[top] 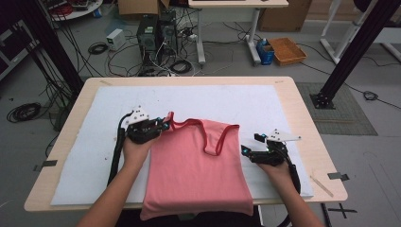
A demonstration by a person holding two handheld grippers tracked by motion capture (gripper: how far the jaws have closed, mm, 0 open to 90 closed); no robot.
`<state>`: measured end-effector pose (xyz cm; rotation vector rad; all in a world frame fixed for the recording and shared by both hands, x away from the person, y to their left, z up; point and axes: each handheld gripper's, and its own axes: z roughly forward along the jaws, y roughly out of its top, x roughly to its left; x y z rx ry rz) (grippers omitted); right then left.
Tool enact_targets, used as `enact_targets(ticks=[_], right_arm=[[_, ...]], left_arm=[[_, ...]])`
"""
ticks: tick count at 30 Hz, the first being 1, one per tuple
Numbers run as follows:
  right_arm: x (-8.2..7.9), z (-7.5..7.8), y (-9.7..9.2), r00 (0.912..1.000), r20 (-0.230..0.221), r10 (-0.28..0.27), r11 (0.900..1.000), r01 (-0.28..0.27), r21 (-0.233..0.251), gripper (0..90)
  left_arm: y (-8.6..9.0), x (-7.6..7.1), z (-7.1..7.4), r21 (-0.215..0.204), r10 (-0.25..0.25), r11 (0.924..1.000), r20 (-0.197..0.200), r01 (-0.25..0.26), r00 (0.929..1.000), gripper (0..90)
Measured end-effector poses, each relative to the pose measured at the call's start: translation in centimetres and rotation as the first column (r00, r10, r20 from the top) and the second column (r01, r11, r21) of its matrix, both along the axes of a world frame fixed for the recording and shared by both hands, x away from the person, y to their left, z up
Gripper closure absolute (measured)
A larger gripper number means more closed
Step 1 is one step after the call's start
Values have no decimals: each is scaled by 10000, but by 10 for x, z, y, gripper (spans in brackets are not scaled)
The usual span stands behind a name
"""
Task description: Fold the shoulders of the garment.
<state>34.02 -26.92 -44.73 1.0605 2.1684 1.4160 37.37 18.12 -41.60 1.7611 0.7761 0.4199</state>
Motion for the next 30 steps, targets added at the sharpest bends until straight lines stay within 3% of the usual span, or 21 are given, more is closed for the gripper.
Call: enact_targets(ticks=[2, 4, 6, 11, 14, 15, 16, 17, 19, 23, 25, 27, 28, 30], right_arm=[[0, 0, 0, 10000, 5, -15, 10000, 15, -2, 202], [0, 0, 0, 10000, -42, -24, 10000, 24, -4, 202], [1, 0, 1, 10000, -70, -34, 10000, 34, -46, 202], [1, 0, 3, 10000, -34, -18, 9999, 18, -119, 202], [1, 0, 3, 10000, -13, 2, 9999, -3, -172, 202], [2, 0, 3, 10000, -60, -15, 9999, 14, -166, 202], [2, 0, 3, 10000, -60, -15, 9999, 14, -166, 202], [2, 0, 3, 10000, -60, -18, 9999, 17, -131, 202], [2, 0, 3, 10000, -71, 9, 9999, -10, -117, 202], [2, 0, 3, 10000, -67, -26, 9999, 25, -112, 202], [1, 0, 2, 10000, -51, -24, 10000, 23, -80, 202], [2, 0, 2, 10000, -58, -13, 10000, 12, -78, 202], [2, 0, 2, 10000, -77, -2, 10000, 1, -86, 202], [2, 0, 3, 9999, -106, 0, 10000, -1, -85, 202]], left_arm=[[2, -14, -3, -215, -82, 9997, 18, 83, 10000, 659], [6, -26, -2, -27, 144, 9999, 448, -143, 9989, 578], [10, -29, 1, 22, 240, 9997, 570, -242, 9981, 541], [11, -21, 3, -152, 172, 9997, 290, -168, 9994, 502], [3, -15, -4, -48, -202, 9998, 59, 203, 9998, 502], [-4, -12, -9, 193, -422, 9989, -276, 428, 9987, 493], [-4, -12, -9, 193, -422, 9989, -276, 428, 9987, 492], [-7, -11, -11, 451, -476, 9978, -374, 493, 9982, 492], [-13, -10, -14, 1098, -126, 9937, -695, 202, 9975, 492], [-19, -12, -17, 1296, -380, 9902, -1037, 514, 9939, 491], [-24, -20, -17, 1413, -1081, 9819, -1267, 1258, 9860, 490], [-25, -22, -19, 1743, -1315, 9722, -1449, 1561, 9807, 496], [-25, -22, -19, 1743, -1315, 9722, -1449, 1561, 9807, 523], [-25, -23, -24, 2200, -1418, 9590, -1723, 1784, 9748, 568]])
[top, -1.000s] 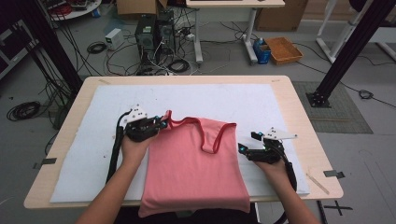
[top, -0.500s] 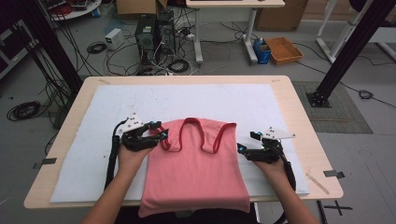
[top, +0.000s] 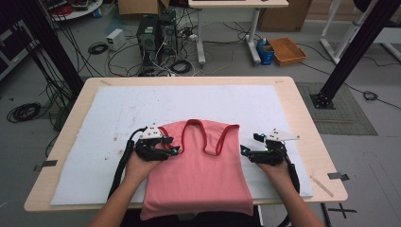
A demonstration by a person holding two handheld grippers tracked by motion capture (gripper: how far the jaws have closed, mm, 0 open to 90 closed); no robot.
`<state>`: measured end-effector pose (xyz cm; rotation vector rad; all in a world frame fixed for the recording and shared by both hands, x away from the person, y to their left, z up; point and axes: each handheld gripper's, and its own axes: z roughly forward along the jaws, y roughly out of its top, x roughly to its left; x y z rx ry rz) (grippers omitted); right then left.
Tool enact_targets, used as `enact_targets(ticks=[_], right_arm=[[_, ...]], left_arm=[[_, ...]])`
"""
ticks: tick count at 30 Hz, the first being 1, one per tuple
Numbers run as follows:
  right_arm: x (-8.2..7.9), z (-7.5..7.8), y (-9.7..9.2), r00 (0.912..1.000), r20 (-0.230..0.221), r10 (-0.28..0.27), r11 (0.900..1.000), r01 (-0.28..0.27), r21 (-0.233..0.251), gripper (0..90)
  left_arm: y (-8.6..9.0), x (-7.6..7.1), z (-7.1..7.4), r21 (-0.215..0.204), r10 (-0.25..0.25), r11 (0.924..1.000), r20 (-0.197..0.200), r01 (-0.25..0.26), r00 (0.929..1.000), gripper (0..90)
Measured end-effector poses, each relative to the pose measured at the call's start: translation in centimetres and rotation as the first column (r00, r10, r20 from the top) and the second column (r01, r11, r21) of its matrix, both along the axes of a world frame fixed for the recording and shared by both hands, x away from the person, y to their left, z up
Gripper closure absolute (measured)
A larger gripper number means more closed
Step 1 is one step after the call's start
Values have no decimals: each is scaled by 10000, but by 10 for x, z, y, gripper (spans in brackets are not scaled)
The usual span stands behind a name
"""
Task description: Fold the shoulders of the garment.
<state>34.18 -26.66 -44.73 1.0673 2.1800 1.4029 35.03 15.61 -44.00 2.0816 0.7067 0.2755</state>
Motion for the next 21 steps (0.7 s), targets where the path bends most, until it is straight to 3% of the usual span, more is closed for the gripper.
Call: enact_targets(ticks=[1, 3, 5, 9, 13, 16, 18, 21], right_arm=[[0, 0, 0, 10000, 7, -2, 10000, 2, -2, 202], [0, 0, 0, 10000, 28, -9, 10000, 9, -9, 202], [0, 0, 0, 10000, 38, -8, 10000, 8, -7, 202], [0, 0, 0, 10000, 28, -30, 10000, 30, 25, 202], [0, 0, 0, 10000, 38, -46, 10000, 46, 2, 202], [1, 0, 0, 10000, 42, -62, 10000, 62, -2, 202], [1, 0, 1, 10000, 73, -50, 10000, 50, -1, 202], [1, 1, 1, 9999, 86, -60, 10000, 60, 6, 202]], left_arm=[[1, 0, -5, 479, -91, 9988, 20, 90, 10000, 659], [2, -1, -7, 550, -105, 9984, 77, 100, 9999, 702], [6, -4, -8, 515, -73, 9987, 250, 60, 9997, 818], [14, -12, -8, 348, -119, 9993, 342, 107, 9993, 835], [22, -18, -9, 82, 50, 10000, 336, -52, 9994, 815], [22, -20, -9, 87, 79, 9999, 227, -81, 9997, 733], [21, -24, -9, 360, -51, 9993, 180, 44, 9998, 672], [21, -26, -9, 138, -4, 9999, -48, 5, 10000, 565]])
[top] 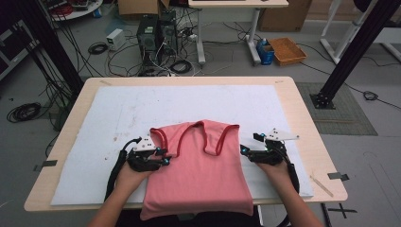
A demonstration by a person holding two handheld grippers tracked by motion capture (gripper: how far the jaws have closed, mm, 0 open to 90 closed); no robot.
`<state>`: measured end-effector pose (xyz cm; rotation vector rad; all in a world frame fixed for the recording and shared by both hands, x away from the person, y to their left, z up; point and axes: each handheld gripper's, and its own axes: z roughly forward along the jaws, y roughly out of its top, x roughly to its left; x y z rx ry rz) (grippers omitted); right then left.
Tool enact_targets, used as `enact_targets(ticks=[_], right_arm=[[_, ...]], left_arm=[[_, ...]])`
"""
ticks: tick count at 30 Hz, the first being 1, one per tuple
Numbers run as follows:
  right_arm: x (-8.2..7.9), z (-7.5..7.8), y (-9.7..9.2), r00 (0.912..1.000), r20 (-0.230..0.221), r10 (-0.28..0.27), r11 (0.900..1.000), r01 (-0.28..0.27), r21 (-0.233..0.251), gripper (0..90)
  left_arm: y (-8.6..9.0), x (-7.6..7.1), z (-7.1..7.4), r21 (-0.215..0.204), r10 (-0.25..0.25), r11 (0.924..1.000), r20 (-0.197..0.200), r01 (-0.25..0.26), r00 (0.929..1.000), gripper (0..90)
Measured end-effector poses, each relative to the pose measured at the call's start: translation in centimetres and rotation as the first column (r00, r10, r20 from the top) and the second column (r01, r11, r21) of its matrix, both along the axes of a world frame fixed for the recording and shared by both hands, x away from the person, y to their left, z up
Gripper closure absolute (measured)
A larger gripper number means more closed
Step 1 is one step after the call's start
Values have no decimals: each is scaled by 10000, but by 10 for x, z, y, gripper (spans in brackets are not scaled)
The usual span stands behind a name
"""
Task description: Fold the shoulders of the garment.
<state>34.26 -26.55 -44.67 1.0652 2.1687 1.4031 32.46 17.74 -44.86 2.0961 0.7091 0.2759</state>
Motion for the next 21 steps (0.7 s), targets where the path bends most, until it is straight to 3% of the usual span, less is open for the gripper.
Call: enact_targets(ticks=[5, 6, 7, 11, 13, 16, 21], right_arm=[[0, 1, 0, 10000, -10, 7, 10000, -7, 38, 202], [0, 1, 0, 10000, -10, 7, 10000, -7, 38, 202], [0, 1, 0, 10000, -23, 2, 10000, -1, 53, 202], [0, 2, -1, 10000, 49, -23, 9999, 23, 115, 202], [0, 3, -2, 10000, 41, -38, 9999, 38, 166, 202], [-1, 4, -2, 10000, 18, -73, 9998, 73, 197, 198], [2, 9, -1, 9999, 150, 48, 9996, -52, 291, 189]], left_arm=[[8, -3, 12, -899, 320, 9956, 534, -271, 9981, 418], [8, -3, 12, -899, 320, 9956, 534, -271, 9981, 383], [12, -2, 16, -1095, 439, 9934, 738, -356, 9963, 383], [23, 1, 23, -1802, 1142, 9793, 1127, -927, 9871, 247], [29, 3, 26, -2116, 1428, 9705, 1188, -1155, 9826, 219], [37, 5, 28, -2309, 1562, 9650, 1236, -1247, 9800, 209], [46, 7, 31, -2788, 1525, 9537, 1266, -1124, 9802, 170]])
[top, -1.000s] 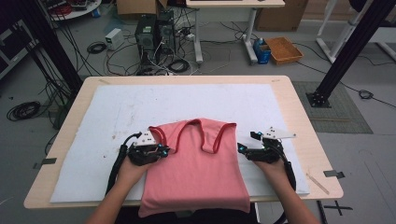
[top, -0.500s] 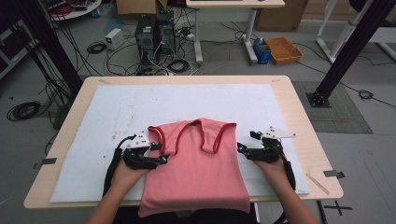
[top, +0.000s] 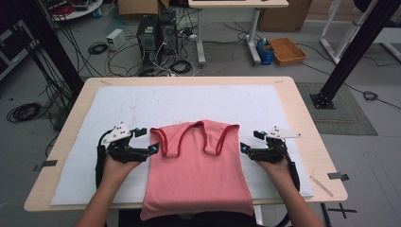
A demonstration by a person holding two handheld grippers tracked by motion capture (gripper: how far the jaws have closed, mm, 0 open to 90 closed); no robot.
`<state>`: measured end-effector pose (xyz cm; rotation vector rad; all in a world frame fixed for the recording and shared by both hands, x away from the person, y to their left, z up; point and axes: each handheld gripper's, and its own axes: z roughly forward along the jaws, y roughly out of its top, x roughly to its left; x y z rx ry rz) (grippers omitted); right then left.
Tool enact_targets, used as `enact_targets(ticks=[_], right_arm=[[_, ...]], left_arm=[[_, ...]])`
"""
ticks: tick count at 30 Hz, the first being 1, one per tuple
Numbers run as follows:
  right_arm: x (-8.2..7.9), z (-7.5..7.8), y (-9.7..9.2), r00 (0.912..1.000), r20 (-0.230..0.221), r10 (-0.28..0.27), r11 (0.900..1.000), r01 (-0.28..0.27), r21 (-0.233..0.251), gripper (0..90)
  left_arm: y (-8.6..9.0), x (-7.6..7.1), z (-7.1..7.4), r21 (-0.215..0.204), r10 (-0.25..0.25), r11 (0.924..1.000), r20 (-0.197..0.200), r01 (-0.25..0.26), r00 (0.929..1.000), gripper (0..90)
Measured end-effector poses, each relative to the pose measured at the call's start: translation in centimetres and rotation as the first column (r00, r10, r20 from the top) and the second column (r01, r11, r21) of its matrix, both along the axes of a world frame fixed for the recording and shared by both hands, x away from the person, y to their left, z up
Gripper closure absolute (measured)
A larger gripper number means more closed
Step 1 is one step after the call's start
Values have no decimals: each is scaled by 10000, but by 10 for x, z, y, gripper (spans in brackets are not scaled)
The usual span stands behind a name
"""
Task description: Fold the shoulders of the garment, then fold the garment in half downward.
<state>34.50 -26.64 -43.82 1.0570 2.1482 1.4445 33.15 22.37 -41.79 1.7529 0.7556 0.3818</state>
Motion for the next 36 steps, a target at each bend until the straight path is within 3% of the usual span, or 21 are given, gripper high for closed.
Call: enact_targets(ticks=[8, 15, 22, 27, 31, 33, 36], right_arm=[[-1, 2, -5, 10000, -85, 41, 10000, -41, 38, 186], [-2, 2, -8, 9999, -133, 23, 10000, -23, 39, 186], [3, 5, -12, 9995, -236, -230, 9997, 228, -94, 185], [22, 11, -6, 9972, -704, -236, 9997, 228, -124, 186], [43, 18, 1, 9954, -924, -259, 9995, 242, -199, 186], [54, 18, 7, 9941, -1074, -180, 9993, 145, -336, 186], [69, 11, 18, 9888, -1489, -79, 9954, -64, -952, 188]], left_arm=[[-2, 6, -3, 52, 47, 10000, -192, -46, 9998, 170], [0, 13, -5, -148, 340, 9993, -334, -345, 9989, 170], [2, 23, -11, 331, 713, 9971, -868, -686, 9937, 170], [2, 34, -12, 416, 760, 9965, -962, -722, 9925, 170], [2, 50, -18, 588, 990, 9940, -1240, -923, 9873, 171], [2, 55, -22, 721, 1088, 9925, -1465, -991, 9832, 172], [2, 61, -26, 749, 1085, 9925, -1691, -970, 9796, 179]])
